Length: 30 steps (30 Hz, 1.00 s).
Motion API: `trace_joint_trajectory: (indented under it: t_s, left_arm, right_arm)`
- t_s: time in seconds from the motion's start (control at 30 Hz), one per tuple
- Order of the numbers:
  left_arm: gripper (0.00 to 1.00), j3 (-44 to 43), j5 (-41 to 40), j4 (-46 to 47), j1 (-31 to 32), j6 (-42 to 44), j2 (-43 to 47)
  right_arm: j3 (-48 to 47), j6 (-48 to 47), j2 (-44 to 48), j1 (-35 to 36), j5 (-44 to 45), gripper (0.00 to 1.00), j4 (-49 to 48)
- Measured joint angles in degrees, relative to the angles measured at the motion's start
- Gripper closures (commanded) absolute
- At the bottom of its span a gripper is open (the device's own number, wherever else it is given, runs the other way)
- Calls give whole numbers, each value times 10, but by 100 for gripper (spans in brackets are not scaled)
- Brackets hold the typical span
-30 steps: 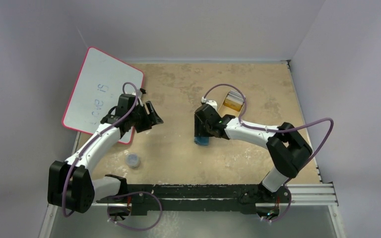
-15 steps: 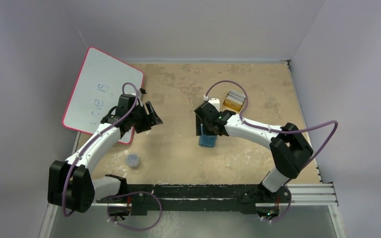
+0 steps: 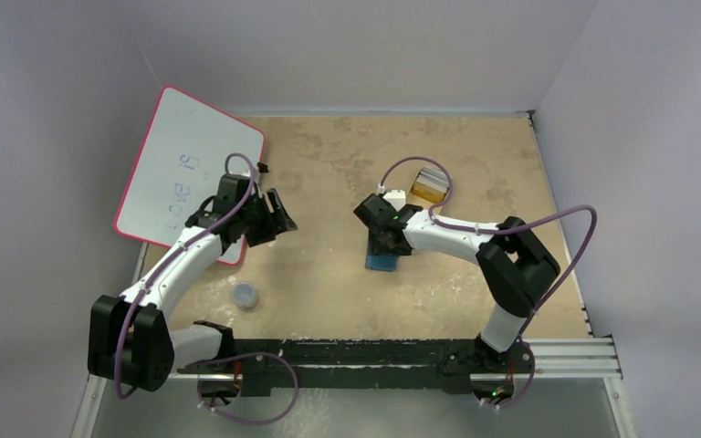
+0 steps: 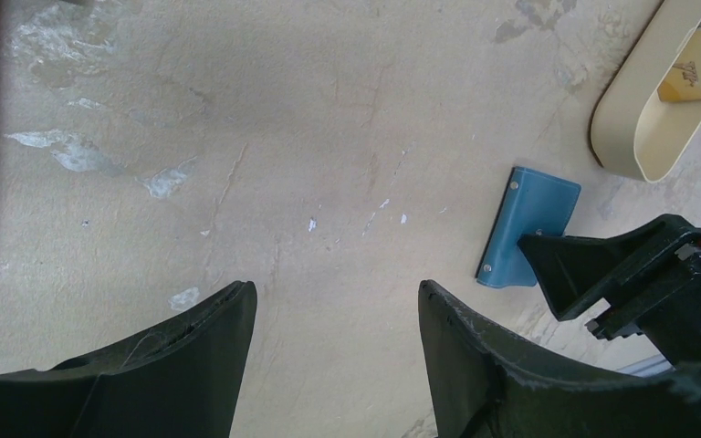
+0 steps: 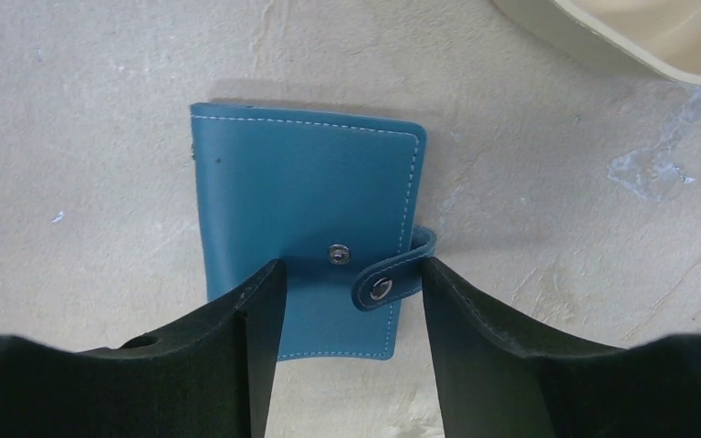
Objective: Put the credit cards into the card holder
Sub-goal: Open the card holder at the center of the board.
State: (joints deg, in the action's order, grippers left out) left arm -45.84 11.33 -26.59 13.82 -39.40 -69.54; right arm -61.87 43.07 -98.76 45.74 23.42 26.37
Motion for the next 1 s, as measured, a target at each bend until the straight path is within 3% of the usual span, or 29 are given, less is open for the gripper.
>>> trace_joint_trajectory:
  t_s: [0.33,0.5,0.73,1.0]
  left_arm:
    - [35,0,-3,-2,0,0,0]
    - [35,-4,-12,-17,0,11,0]
    - [37,-32,-46,-44,0,27,1]
    - [42,-32,-41,-38,0,26,12]
  right_arm:
    - [0,35,-4,0,46,75,23]
    - [3,36,-3,0,69,100,27]
    - [16,-11,40,0,42,100,-27]
    - [22,-22,113,1,-85,100,-152]
